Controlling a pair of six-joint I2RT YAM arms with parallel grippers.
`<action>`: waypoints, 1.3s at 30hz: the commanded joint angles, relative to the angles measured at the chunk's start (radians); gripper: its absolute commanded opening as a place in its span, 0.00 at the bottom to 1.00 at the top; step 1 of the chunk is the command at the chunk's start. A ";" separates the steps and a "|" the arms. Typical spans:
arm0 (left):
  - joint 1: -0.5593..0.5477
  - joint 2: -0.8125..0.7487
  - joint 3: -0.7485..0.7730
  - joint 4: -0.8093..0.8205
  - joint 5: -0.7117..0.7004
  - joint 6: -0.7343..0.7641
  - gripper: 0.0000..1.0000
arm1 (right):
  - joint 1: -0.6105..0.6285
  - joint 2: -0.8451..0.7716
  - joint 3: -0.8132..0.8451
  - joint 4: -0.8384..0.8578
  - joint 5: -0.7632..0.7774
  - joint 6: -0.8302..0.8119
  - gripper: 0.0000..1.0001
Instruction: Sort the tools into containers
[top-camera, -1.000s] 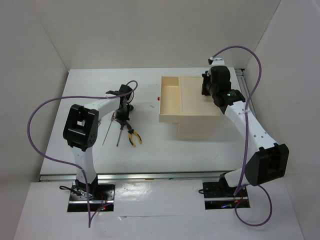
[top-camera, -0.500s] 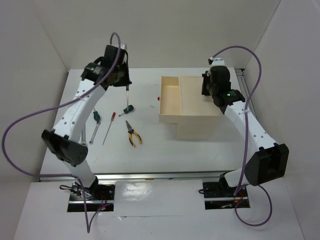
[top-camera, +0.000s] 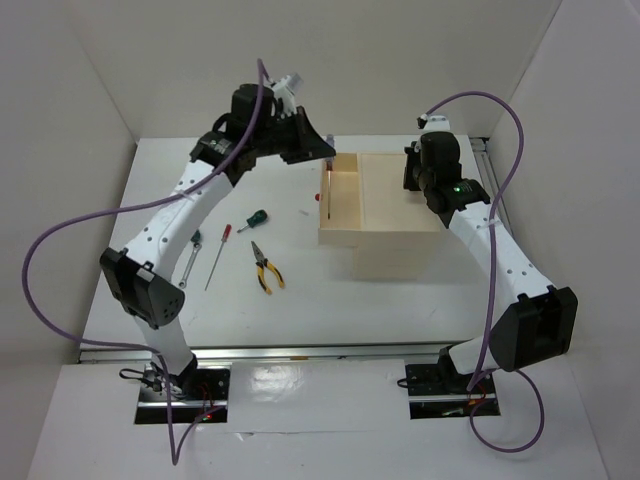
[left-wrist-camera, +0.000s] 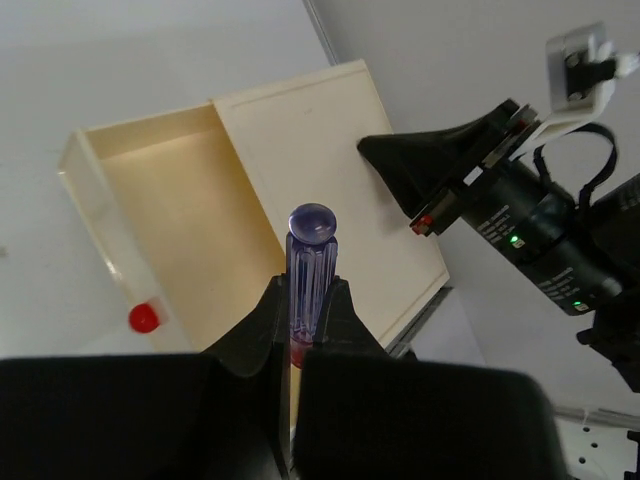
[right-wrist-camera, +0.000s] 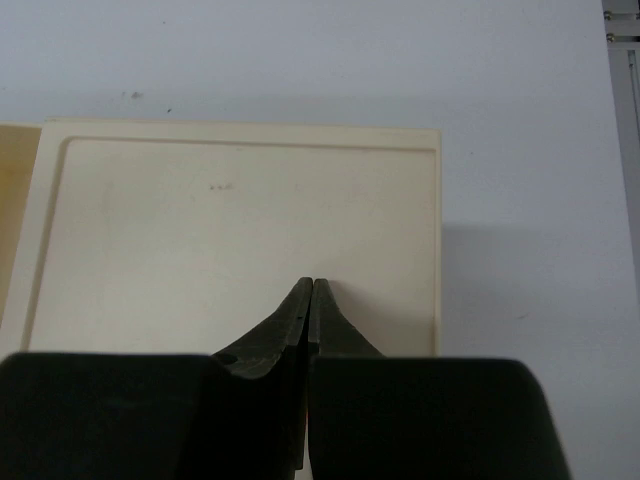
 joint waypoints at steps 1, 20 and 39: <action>-0.021 -0.004 -0.092 0.291 0.098 -0.036 0.00 | -0.005 0.024 -0.024 -0.046 0.024 0.006 0.00; -0.021 0.044 -0.084 0.252 -0.129 0.086 1.00 | -0.005 0.033 -0.034 -0.037 0.014 0.006 0.00; 0.153 0.004 -0.746 -0.117 -0.901 0.289 1.00 | -0.005 0.070 -0.044 -0.033 -0.068 0.006 0.00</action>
